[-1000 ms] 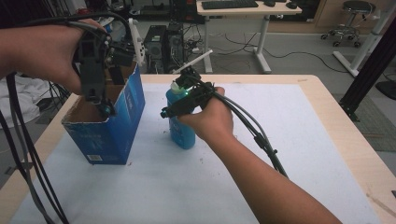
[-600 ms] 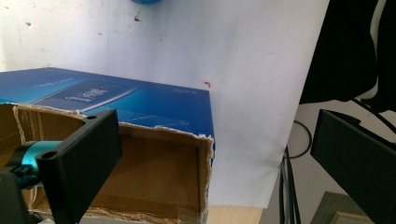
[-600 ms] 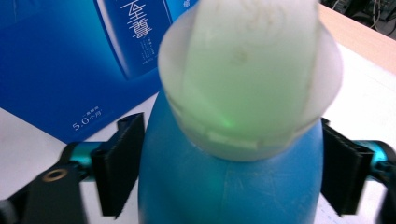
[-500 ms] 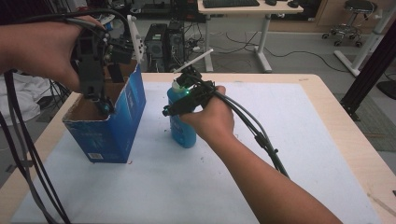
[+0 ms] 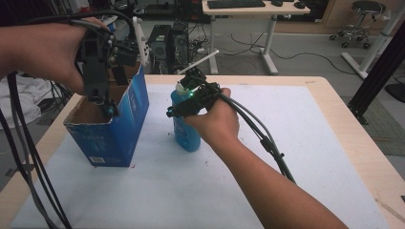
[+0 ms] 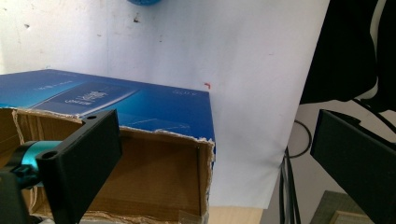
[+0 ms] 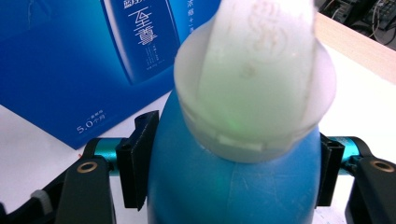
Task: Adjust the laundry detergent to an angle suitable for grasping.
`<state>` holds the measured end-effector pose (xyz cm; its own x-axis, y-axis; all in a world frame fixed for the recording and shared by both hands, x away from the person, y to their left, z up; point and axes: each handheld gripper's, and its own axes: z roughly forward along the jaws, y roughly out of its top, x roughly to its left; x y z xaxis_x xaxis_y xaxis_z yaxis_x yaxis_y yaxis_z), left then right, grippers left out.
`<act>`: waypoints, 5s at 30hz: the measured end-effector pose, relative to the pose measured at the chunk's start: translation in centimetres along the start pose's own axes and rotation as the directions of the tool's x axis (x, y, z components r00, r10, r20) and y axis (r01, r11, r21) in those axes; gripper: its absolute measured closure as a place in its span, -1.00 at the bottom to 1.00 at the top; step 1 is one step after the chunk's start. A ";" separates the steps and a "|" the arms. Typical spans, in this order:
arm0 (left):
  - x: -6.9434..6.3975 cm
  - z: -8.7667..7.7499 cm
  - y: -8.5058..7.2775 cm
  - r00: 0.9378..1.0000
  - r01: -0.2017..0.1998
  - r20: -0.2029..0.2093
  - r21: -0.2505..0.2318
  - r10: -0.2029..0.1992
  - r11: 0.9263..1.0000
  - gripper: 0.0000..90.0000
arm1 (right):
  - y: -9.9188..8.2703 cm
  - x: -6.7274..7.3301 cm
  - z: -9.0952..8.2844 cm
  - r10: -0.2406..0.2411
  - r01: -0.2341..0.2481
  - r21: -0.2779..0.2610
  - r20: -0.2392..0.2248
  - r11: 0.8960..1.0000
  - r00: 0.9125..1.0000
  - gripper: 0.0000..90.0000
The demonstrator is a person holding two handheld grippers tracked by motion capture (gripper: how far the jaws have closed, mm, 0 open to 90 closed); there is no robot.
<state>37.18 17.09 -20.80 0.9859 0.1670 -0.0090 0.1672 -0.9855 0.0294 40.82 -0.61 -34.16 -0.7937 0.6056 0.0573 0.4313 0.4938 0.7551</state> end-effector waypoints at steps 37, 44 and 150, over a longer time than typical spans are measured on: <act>0.2 0.2 0.1 1.000 0.001 0.000 -0.001 -0.001 1.000 -0.96 | 0.2 -0.9 -1.7 -0.014 0.013 -0.015 -0.029 1.000 0.999 -0.17; 0.0 0.2 0.4 1.000 -0.002 0.002 0.001 0.002 1.000 -0.96 | 0.2 -2.2 -3.9 -0.100 0.100 -0.003 -0.057 0.995 0.993 -0.17; 0.2 0.6 1.8 1.000 -0.014 0.017 0.018 0.014 1.000 -0.96 | -3.9 -2.5 -6.2 -0.485 0.523 -0.127 -0.601 0.843 0.635 -0.49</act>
<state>37.66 15.32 -21.37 0.9880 0.1526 -0.0256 0.1529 -0.9882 0.0116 38.43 -7.91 -33.18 -0.9711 -0.2303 0.0631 -0.1064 0.6539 0.7490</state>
